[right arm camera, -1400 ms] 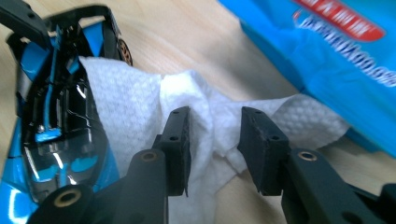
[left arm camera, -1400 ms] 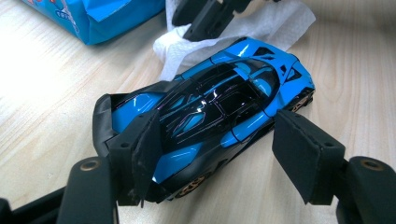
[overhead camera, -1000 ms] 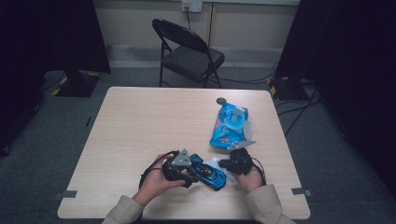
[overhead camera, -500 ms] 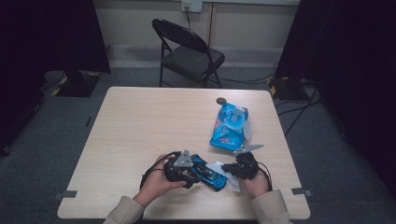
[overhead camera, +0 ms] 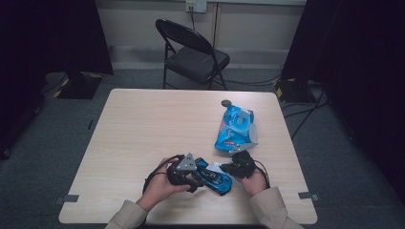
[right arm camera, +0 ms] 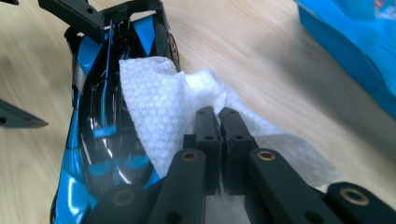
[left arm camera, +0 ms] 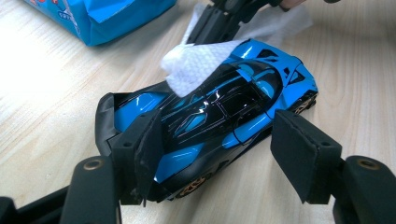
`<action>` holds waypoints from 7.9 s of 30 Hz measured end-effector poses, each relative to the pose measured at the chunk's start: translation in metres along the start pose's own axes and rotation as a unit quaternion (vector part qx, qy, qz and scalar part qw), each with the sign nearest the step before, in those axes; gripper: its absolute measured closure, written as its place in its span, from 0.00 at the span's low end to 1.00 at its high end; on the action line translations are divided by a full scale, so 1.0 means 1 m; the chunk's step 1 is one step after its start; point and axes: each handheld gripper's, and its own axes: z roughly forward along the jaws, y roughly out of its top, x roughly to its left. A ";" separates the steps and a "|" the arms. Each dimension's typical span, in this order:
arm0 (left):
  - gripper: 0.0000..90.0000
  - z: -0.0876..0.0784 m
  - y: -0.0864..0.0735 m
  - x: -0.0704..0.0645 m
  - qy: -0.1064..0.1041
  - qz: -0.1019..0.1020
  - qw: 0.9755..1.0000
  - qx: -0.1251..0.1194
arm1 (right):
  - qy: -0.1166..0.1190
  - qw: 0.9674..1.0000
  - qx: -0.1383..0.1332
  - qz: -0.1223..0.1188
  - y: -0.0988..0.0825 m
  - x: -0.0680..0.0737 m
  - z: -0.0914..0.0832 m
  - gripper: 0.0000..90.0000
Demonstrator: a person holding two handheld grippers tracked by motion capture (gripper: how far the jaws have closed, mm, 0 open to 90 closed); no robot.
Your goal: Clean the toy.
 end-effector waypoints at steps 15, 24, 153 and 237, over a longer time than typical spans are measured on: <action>0.38 -0.001 -0.002 0.000 0.000 0.005 1.000 -0.002 | 0.003 0.999 0.036 -0.034 0.038 0.007 0.028 0.98; 0.38 0.001 -0.001 -0.003 -0.004 0.013 1.000 -0.003 | 0.009 0.999 0.034 -0.027 0.052 0.007 0.042 0.97; 0.05 0.005 -0.002 -0.001 -0.052 0.014 0.999 0.002 | 0.002 0.998 0.018 -0.056 0.054 0.009 0.045 0.97; 0.04 0.005 -0.005 0.000 -0.062 0.015 0.998 -0.009 | 0.015 1.000 -0.012 -0.013 0.011 -0.002 0.015 0.96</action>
